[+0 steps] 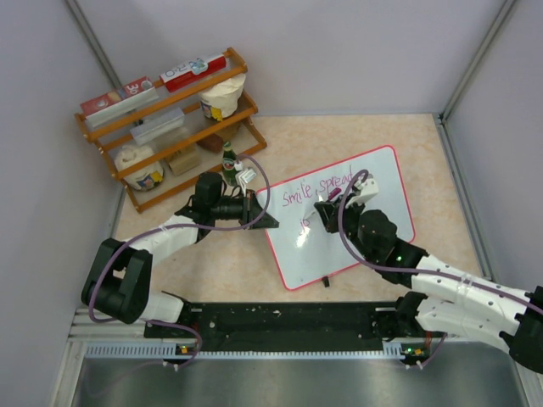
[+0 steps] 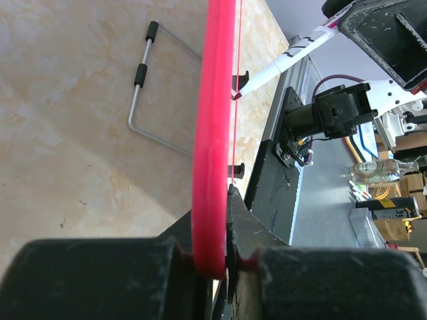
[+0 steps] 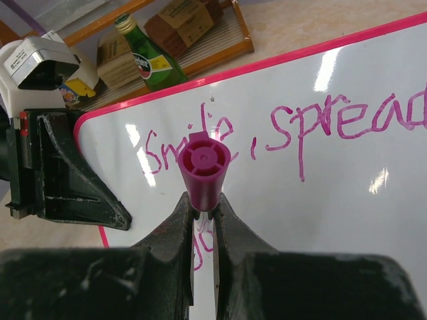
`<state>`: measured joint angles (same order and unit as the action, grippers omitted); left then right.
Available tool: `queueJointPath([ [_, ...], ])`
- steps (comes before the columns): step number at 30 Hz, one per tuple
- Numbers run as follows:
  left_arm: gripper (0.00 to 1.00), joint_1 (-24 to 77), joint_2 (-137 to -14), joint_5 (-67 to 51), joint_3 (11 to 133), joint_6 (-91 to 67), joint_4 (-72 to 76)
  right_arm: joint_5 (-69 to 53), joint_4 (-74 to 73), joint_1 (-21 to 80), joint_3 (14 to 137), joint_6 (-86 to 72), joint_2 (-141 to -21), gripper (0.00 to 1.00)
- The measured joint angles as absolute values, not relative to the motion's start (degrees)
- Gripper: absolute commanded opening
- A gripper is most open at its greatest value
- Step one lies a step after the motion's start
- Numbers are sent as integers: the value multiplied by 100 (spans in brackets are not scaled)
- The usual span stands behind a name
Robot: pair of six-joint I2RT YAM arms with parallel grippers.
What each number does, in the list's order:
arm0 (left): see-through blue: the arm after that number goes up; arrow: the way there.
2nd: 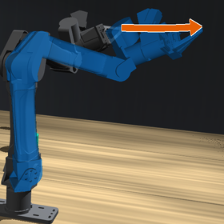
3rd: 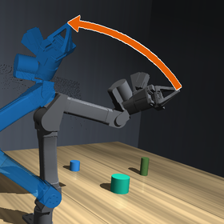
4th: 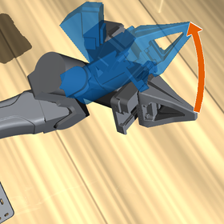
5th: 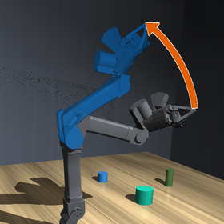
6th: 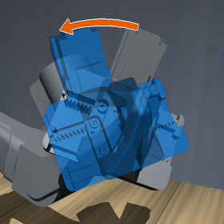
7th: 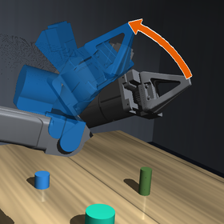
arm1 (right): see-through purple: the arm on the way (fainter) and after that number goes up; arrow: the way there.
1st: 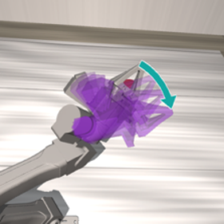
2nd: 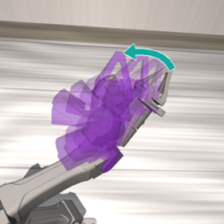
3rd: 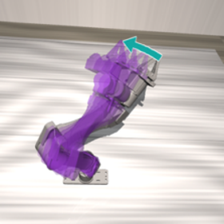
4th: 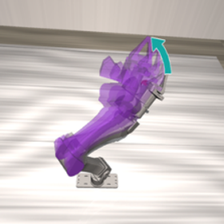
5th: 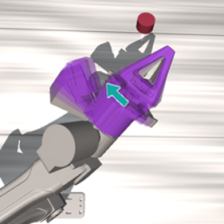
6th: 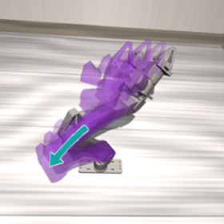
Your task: Write a sentence on the whiteboard
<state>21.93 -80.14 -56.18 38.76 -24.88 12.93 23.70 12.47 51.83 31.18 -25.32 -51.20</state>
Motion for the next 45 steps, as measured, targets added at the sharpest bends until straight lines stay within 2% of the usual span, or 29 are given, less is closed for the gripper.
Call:
queueJointPath([
  [11,0,2196,-8014,-5621,3876,-2488,1299,2276,1120,5004,3118,-2622,-4753,0],
  [25,0,2202,-8014,-5618,3876,-2488,1308,2257,1087,4812,3105,-2683,-4904,0],
  [45,0,2202,-8016,-5610,3876,-2491,1306,2261,1061,4810,2633,-2921,-4512,0],
])
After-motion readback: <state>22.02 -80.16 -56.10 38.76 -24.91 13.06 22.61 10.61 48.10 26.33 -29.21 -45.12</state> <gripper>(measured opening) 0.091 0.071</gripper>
